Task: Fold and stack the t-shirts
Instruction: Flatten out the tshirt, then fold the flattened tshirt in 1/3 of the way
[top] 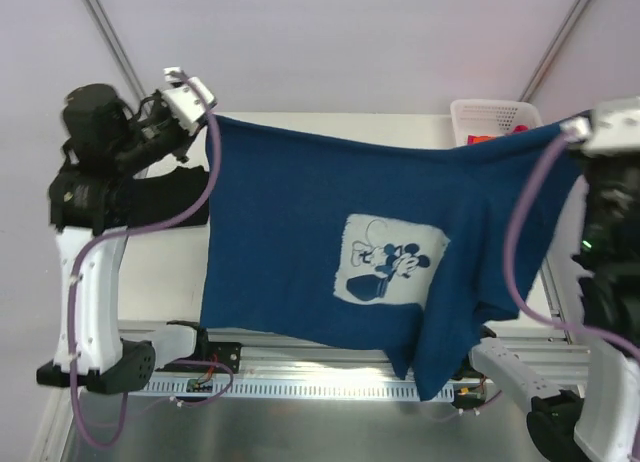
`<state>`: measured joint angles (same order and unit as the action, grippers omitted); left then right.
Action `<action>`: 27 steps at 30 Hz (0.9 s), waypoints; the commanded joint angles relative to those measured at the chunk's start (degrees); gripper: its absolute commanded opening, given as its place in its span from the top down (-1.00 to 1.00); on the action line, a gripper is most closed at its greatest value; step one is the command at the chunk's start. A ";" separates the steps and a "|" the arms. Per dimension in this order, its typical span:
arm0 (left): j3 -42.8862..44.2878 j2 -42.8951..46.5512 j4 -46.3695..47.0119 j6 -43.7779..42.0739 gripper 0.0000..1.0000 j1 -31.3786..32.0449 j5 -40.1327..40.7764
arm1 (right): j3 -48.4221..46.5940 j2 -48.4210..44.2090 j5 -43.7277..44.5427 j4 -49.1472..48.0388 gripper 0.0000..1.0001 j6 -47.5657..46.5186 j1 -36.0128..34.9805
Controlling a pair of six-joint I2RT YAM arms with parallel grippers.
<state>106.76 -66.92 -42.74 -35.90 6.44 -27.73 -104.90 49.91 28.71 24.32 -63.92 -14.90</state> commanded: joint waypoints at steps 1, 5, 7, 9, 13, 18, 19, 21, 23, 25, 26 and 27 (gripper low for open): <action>-5.76 -7.32 2.14 -4.52 1.00 -0.20 3.12 | 11.69 5.27 -6.18 1.52 0.99 5.16 1.34; -10.34 -15.68 2.31 -6.19 1.00 -0.99 1.71 | 16.73 15.95 -17.18 7.93 0.99 19.43 7.86; -10.35 -22.27 2.57 -6.90 1.00 -1.69 1.54 | 16.75 21.78 -20.87 9.34 0.99 25.65 11.44; -7.37 -27.54 2.75 -6.99 1.00 -2.65 1.45 | 13.42 32.55 -23.08 9.87 0.99 28.14 13.39; 5.18 -45.35 2.49 -5.50 1.00 -3.80 2.23 | -5.44 53.67 -24.32 13.38 0.99 31.49 17.44; 21.72 -58.22 2.58 -6.72 1.00 -3.71 3.56 | -40.97 77.42 -20.54 19.99 0.99 29.74 17.54; 22.78 -58.94 2.49 -6.73 1.00 -3.71 3.73 | -38.47 77.27 -19.93 17.46 0.99 28.77 16.58; 23.50 -59.56 2.58 -6.55 1.00 -3.62 3.65 | -30.40 74.12 -19.92 7.39 0.99 25.71 15.52; 21.49 -59.12 2.66 -6.55 1.00 -3.27 3.29 | -22.90 71.38 -20.45 4.70 0.99 23.94 14.03; 18.59 -57.89 2.58 -6.46 1.00 -2.92 3.12 | -20.88 71.03 -21.15 5.82 0.99 24.80 12.61; 17.79 -57.54 2.66 -6.29 1.00 -2.83 2.94 | -20.09 70.59 -21.59 6.96 0.99 25.51 12.52; 17.17 -57.02 2.75 -6.03 1.00 -2.75 2.94 | -19.30 70.41 -22.11 7.06 0.99 26.30 12.26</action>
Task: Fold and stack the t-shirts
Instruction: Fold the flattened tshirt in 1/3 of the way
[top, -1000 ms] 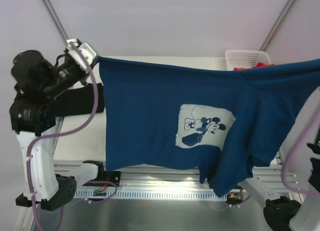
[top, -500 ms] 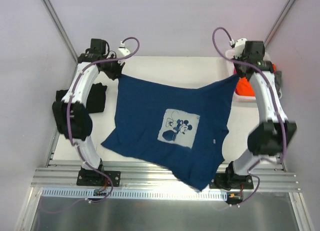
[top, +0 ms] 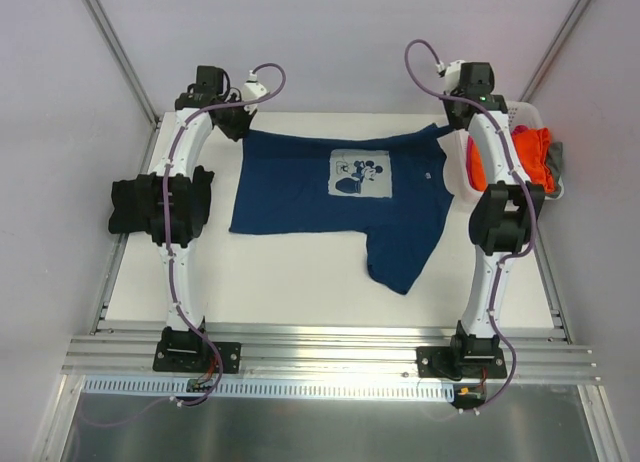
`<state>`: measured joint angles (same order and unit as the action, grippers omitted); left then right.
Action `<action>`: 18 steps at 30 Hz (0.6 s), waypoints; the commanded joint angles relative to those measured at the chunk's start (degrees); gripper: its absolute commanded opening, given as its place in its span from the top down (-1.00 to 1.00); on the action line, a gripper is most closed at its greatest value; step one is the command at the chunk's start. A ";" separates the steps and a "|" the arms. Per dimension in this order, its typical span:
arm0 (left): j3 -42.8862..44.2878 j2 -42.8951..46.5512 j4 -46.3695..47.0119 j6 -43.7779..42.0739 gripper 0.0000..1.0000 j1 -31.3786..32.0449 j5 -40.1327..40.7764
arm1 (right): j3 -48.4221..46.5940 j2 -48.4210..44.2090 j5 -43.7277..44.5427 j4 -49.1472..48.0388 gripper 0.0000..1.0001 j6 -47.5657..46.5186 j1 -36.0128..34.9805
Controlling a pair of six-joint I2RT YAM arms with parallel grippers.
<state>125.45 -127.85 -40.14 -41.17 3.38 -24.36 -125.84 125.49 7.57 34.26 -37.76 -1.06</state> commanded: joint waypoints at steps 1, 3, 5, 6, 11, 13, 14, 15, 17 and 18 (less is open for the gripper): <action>-2.22 4.19 0.15 -0.23 1.00 0.31 -0.51 | 2.61 -5.43 -0.98 -2.97 0.99 1.01 -1.58; -2.75 4.28 0.24 -0.14 1.00 0.40 -0.25 | 3.58 -5.52 -1.07 -2.36 0.99 1.98 -1.75; -3.02 4.19 0.33 -0.05 1.00 0.40 0.45 | 3.58 -5.26 -1.51 -1.48 0.99 2.51 -1.84; -3.02 3.93 0.33 -0.05 1.00 0.40 0.63 | 3.93 -5.26 -1.60 -1.48 0.99 2.60 -2.10; -3.89 4.36 0.24 0.21 1.00 0.49 0.72 | 4.90 -5.52 -2.12 -0.16 0.99 2.69 -2.10; -5.38 5.07 0.33 0.04 1.00 0.49 1.33 | 6.83 -6.74 -2.39 0.37 0.99 2.43 -2.02; -6.00 5.24 0.24 0.03 1.00 0.40 1.59 | 7.62 -7.27 -2.39 0.63 0.99 2.25 -2.02; -6.61 6.03 0.32 -0.14 1.00 0.40 2.20 | 8.41 -7.71 -2.65 0.89 0.99 1.99 -2.02; -8.63 6.65 0.33 -0.40 1.00 0.23 2.65 | 10.70 -9.47 -2.83 1.94 0.99 1.90 -1.93; -9.34 7.26 0.24 -0.32 1.00 0.05 2.74 | 11.75 -10.26 -3.26 2.30 0.99 1.81 -1.75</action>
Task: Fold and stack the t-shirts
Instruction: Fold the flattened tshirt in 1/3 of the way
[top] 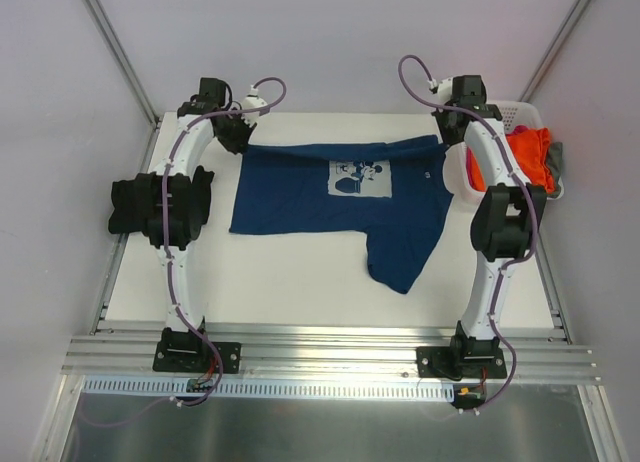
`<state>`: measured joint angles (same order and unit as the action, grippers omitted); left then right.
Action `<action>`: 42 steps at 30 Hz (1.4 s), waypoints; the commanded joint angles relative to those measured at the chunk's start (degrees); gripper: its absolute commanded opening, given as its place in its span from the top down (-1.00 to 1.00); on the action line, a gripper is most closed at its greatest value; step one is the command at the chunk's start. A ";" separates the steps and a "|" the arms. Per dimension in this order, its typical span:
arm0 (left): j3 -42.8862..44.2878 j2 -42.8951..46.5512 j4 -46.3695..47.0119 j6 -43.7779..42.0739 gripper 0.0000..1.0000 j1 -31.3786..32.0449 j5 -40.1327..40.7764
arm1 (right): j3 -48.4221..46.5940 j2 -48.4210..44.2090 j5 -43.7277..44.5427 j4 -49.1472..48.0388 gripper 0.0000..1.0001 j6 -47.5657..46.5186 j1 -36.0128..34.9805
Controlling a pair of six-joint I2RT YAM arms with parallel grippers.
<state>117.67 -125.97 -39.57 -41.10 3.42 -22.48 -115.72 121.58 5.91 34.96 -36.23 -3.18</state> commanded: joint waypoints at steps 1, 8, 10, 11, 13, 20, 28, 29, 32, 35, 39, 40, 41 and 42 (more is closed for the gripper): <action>-2.96 5.82 -0.24 -0.38 1.00 -0.34 0.77 | 3.64 -7.75 -1.78 1.78 0.99 0.28 0.45; -7.10 7.84 -0.33 0.06 1.00 -0.96 1.03 | 9.11 -10.92 -2.31 2.39 0.99 0.02 0.98; -7.63 7.76 -0.24 0.06 1.00 -0.96 1.30 | 9.55 -11.01 -2.40 2.57 0.99 0.02 1.25; -7.54 7.59 -0.24 0.14 1.00 -0.96 1.56 | 9.72 -11.10 -2.48 2.92 0.99 0.02 1.33; -7.54 6.97 -0.24 0.23 1.00 -0.96 1.82 | 10.51 -11.19 -2.49 3.10 0.99 -0.24 1.51; -6.40 3.90 -0.15 0.06 1.00 -1.40 4.81 | 14.99 -10.40 -0.73 3.10 0.99 -2.62 1.77; -5.16 0.20 -0.24 1.02 1.00 -1.93 4.03 | 14.21 -6.98 -0.64 3.71 0.99 -2.97 2.21; -5.43 0.11 -0.24 1.02 1.00 -1.84 3.94 | 13.51 -6.19 -0.81 3.71 0.99 -2.80 2.21; -7.01 0.55 -0.33 0.85 1.00 -1.66 3.67 | 12.37 -4.95 -1.08 4.06 0.99 -2.62 2.04; -8.50 1.34 -0.24 0.58 1.00 -1.66 3.76 | 11.57 -3.72 -1.43 4.24 0.99 -2.44 1.69; -8.95 1.08 -0.42 0.76 1.00 -1.58 5.51 | 10.96 -2.49 -1.87 4.68 0.99 -2.27 0.81; -8.77 0.82 -0.42 1.46 0.93 -1.57 6.13 | 10.78 -2.14 -1.96 5.20 0.99 -2.36 0.63; -8.60 0.73 -0.77 2.16 0.68 -1.40 7.26 | 10.69 -1.96 -1.96 5.73 0.98 -2.53 0.46; -8.33 0.82 -1.12 2.95 0.13 -1.31 9.28 | 10.43 -2.05 -2.31 6.60 0.79 -2.79 0.19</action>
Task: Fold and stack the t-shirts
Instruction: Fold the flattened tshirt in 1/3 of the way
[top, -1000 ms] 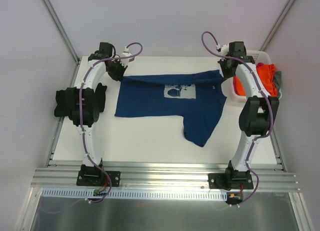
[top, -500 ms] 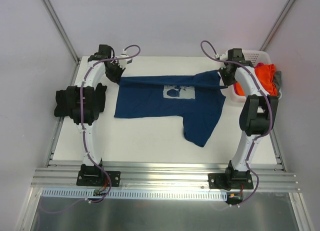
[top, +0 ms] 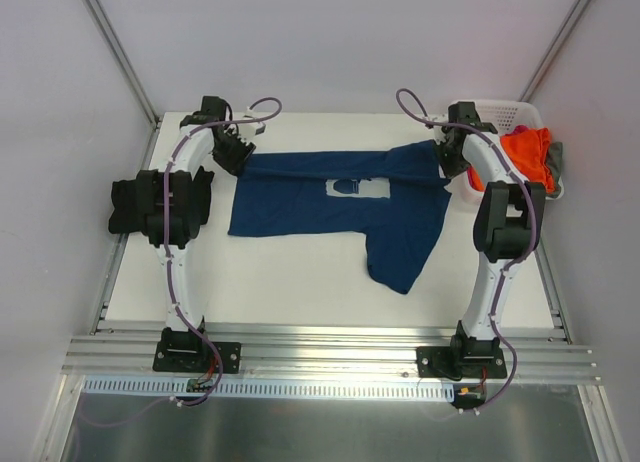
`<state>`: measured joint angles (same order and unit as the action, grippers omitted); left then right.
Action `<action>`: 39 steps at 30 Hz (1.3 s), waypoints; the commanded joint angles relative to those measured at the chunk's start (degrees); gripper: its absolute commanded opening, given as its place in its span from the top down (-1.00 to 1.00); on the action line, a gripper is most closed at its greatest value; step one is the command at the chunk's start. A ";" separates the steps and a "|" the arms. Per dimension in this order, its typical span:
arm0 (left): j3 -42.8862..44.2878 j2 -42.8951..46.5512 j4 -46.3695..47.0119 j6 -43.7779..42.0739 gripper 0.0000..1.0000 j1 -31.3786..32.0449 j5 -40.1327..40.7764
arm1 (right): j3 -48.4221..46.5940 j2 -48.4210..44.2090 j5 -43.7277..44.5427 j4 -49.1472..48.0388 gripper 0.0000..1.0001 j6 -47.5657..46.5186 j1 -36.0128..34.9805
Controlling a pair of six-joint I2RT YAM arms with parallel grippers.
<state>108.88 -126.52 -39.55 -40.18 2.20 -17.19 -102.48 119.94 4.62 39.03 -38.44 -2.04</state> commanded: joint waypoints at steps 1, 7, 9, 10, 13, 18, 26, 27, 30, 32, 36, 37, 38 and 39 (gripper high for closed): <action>0.37 1.54 -1.40 3.52 -0.03 -0.17 4.44 | -2.29 -1.54 -1.45 3.59 0.66 -0.50 -0.94; -0.43 7.95 -1.67 9.06 -0.44 -0.44 3.31 | -4.92 -6.56 -4.00 10.08 -0.25 2.04 -0.33; 1.85 8.57 -1.67 11.34 -0.50 -0.35 2.52 | -5.98 -8.31 -4.18 10.02 -0.37 2.57 -0.42; 4.82 8.40 -1.76 13.27 -0.56 -0.18 1.82 | -5.81 -8.58 -4.18 8.63 -0.38 3.19 -0.42; 10.38 6.20 -1.76 15.48 -0.65 1.31 -1.09 | -8.25 -5.96 -6.47 9.39 -0.37 3.72 -1.38; 12.67 1.98 -1.93 18.20 -0.69 4.83 -5.11 | -22.19 4.23 -9.17 14.66 -0.33 5.03 -2.52; 11.62 0.48 -2.37 29.99 -0.63 5.10 -14.26 | -24.00 9.69 -15.25 14.06 -0.15 6.18 -3.85; 10.92 0.40 -2.29 30.68 -0.59 5.10 -16.10 | -24.00 10.22 -16.56 14.50 -0.14 6.61 -3.85; 10.56 -0.22 -2.29 32.00 -0.53 5.01 -15.95 | -24.79 12.42 -18.60 15.12 -0.10 6.53 -3.76; 10.56 -0.48 -2.29 32.27 -0.53 5.10 -14.54 | -24.09 12.95 -19.82 14.07 -0.06 6.88 -3.67; 9.95 -0.05 -2.46 32.19 -0.52 5.36 -14.63 | -23.64 14.79 -20.80 12.13 -0.02 7.41 -3.58; 9.69 0.91 -2.55 31.66 -0.52 5.62 -13.76 | -23.99 15.32 -20.71 12.13 0.00 8.02 -3.41; 8.81 1.45 -2.46 31.14 -0.52 6.23 -12.62 | -24.00 15.50 -21.40 12.04 0.01 9.94 -3.14; 8.37 1.97 -2.46 30.35 -0.53 6.33 -12.95 | -23.74 15.76 -22.02 11.69 0.01 10.39 -3.14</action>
<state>118.63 -127.28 -41.10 -9.50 7.90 -29.74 -125.03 134.91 -14.00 51.72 -31.03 -5.65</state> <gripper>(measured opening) 0.764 0.499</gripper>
